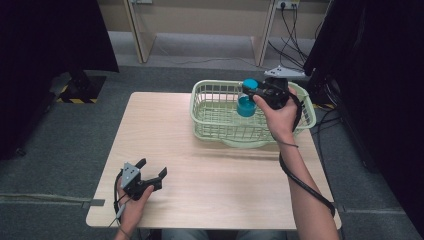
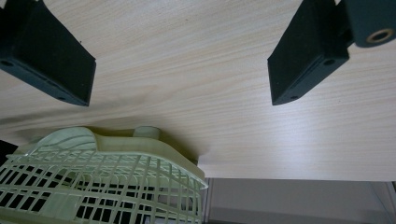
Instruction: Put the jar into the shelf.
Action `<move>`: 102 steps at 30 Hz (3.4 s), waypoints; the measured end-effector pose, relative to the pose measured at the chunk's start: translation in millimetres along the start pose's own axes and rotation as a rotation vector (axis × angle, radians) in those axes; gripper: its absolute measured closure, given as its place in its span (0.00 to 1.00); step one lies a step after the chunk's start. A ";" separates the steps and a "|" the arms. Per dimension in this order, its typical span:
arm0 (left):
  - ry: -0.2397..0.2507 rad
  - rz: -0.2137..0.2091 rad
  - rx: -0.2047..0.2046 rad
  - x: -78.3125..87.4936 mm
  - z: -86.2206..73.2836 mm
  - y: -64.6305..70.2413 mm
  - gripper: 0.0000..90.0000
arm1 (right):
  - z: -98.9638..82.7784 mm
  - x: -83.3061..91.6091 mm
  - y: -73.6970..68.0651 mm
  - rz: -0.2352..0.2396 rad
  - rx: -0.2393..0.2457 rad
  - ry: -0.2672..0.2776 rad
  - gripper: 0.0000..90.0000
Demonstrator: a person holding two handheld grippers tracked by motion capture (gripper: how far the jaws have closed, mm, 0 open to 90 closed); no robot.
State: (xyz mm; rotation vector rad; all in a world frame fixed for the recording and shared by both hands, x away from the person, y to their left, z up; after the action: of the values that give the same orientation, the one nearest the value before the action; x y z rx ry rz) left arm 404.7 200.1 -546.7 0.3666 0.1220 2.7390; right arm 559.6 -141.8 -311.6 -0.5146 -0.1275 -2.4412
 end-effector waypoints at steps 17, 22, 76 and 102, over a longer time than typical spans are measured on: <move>0.001 -0.003 0.007 0.0 0.1 -0.4 0.08 | -26.5 -52.8 49.4 -0.077 -0.160 -0.215 0.54; 0.001 -0.003 0.004 0.0 0.1 -0.1 0.08 | -36.3 -63.4 58.9 -0.101 -0.193 -0.276 0.54; -0.003 -0.004 -0.006 -0.2 -0.1 0.8 0.08 | -86.1 -97.4 59.5 -0.089 -0.272 -0.438 0.21; -0.002 -0.001 -0.007 -0.2 -0.1 0.8 0.08 | -85.2 -60.7 35.7 -0.010 -0.265 -0.337 0.09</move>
State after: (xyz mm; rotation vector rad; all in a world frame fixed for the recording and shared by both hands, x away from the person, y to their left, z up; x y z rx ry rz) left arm 404.6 199.3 -546.7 0.3669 0.1117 2.7374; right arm 596.9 -154.0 -415.0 -1.0440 0.0558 -2.3740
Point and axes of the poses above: each handheld gripper's, and its own axes: x roughly backward along the jaws, z roughly out of its top, y roughly to its right, the point moved 7 cm from there along -x, roughly forward along the jaws, and after that the axes turned 4 degrees about z, right-handed, at the moved point
